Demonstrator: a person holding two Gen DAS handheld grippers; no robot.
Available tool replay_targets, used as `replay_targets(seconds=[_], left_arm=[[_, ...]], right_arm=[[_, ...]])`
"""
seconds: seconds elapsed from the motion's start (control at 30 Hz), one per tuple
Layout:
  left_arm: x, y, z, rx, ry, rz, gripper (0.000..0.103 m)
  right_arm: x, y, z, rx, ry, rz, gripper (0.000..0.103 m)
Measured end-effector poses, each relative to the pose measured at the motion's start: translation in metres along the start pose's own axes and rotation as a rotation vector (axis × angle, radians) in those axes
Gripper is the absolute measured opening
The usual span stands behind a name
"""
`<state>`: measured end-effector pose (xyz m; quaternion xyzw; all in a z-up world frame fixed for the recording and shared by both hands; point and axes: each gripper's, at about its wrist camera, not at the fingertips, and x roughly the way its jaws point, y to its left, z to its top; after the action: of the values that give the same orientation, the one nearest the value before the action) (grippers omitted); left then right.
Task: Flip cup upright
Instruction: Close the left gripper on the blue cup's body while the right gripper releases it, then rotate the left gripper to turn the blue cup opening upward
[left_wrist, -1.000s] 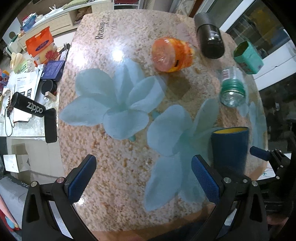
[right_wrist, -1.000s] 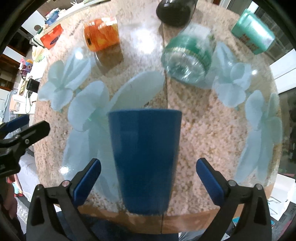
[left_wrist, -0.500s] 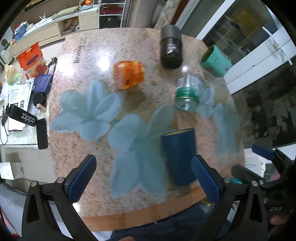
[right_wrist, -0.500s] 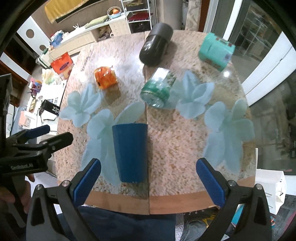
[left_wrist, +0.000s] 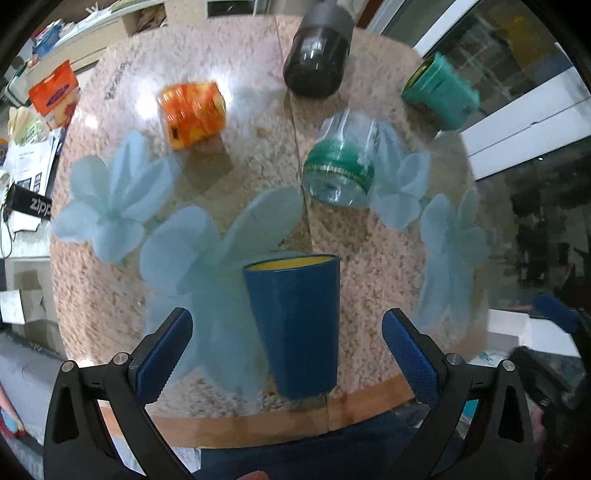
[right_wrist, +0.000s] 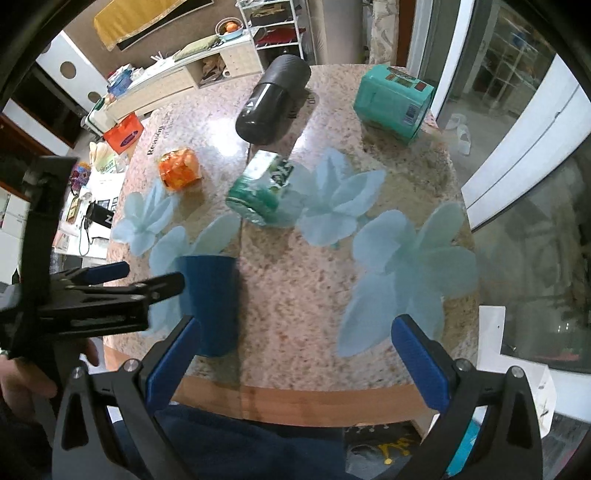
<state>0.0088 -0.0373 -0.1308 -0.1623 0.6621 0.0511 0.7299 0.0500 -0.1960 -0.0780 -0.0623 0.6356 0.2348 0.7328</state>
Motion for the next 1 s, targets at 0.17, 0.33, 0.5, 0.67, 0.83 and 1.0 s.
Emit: replay_targets(seconds=[0.17, 0.33, 0.5, 0.67, 0.83, 1.0], left_arm=[[0.034, -0.004, 0.009, -0.051, 0.056, 0.010, 0.103], [0.063, -0.003, 0.018, -0.057, 0.095, 0.061, 0.103], [0.086, 0.005, 0.024, -0.093, 0.139, 0.063, 0.103], [0.100, 0.008, 0.025, -0.121, 0.161, 0.044, 0.094], [0.103, 0.001, 0.022, -0.120, 0.143, 0.038, 0.077], [0.102, 0.004, 0.015, -0.137, 0.140, 0.023, 0.077]], right_arm=[[0.014, -0.013, 0.007, -0.053, 0.004, 0.007, 0.103], [0.033, -0.023, 0.010, -0.075, 0.045, 0.028, 0.103], [0.037, -0.025, 0.013, -0.123, 0.030, -0.002, 0.103], [0.043, -0.028, 0.017, -0.132, 0.040, 0.006, 0.103], [0.043, -0.032, 0.018, -0.122, 0.039, 0.006, 0.103], [0.042, -0.030, 0.016, -0.121, 0.033, 0.011, 0.103]])
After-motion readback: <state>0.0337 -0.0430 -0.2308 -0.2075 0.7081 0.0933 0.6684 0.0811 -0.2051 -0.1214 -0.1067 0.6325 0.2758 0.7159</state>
